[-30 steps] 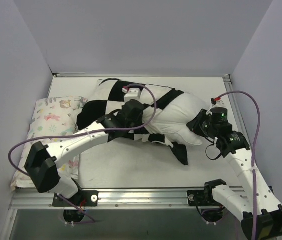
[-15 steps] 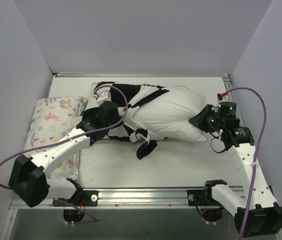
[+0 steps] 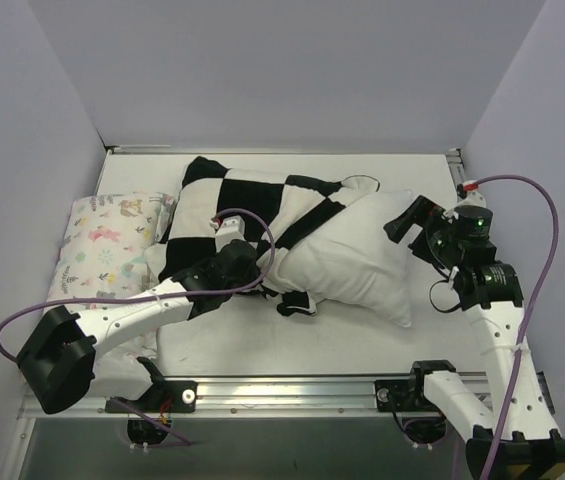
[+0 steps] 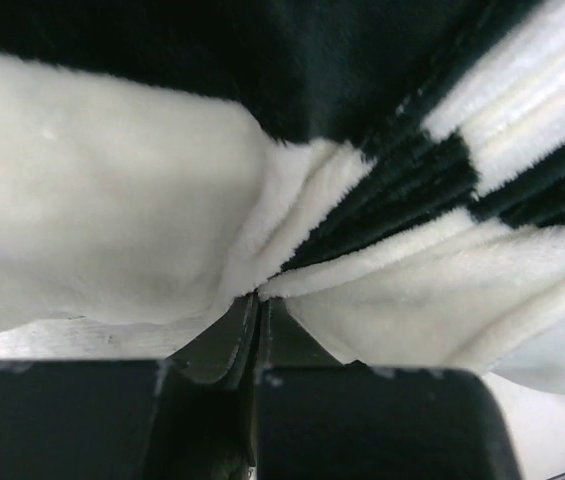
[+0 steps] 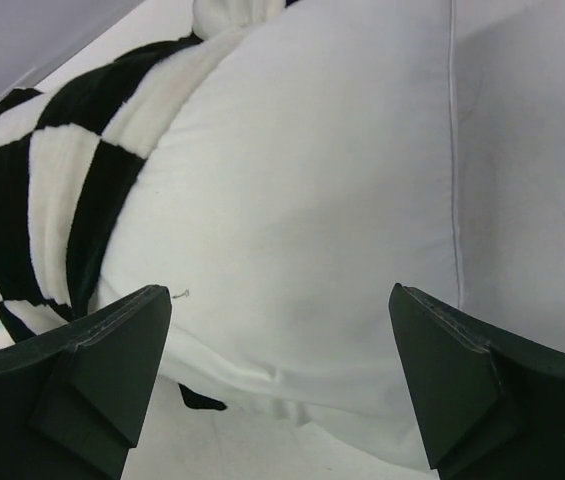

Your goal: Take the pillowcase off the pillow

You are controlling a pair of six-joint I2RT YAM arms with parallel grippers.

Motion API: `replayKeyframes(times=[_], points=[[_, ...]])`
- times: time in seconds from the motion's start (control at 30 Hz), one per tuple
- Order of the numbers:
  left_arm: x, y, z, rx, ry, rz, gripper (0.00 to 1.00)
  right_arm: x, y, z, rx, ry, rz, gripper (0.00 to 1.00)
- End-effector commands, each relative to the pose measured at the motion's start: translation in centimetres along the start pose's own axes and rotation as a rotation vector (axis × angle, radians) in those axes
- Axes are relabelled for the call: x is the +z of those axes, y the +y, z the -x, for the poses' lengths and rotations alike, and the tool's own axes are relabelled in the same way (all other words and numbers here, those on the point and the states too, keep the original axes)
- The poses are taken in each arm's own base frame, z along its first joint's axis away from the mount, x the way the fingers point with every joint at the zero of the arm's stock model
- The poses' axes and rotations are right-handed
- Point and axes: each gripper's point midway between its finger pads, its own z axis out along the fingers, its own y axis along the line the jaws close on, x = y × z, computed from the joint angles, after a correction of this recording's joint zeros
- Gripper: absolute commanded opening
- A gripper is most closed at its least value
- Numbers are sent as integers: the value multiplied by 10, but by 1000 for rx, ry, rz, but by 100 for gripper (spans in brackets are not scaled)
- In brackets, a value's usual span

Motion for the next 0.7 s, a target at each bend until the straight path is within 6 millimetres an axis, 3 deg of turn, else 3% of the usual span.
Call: replayKeyframes(times=[0.0,0.27,0.33,0.37,0.4,0.43,0.47,0.53,0.67], points=[[-3,11,-16,32,18,39,0,16,14,18,-9,-7,31,96],[-3,7,-48,52,66,20,0,117,16,-25,24,193,54,99],[-5,3,-49,56,71,10,0,139,5,-54,57,256,50,82],[-7,-2,-45,64,70,-6,0,144,0,-67,68,281,53,65],[-10,-7,-42,70,68,-20,0,153,4,-66,87,246,88,7],[-13,-11,-37,76,63,-30,0,154,-11,-90,99,276,69,0],[-16,-11,-35,105,68,-25,0,154,-14,-94,99,261,76,0],[-26,-32,-14,108,38,-70,4,149,-18,-96,69,195,90,0],[-50,-65,29,160,-20,-139,29,131,-14,-88,-34,87,111,0]])
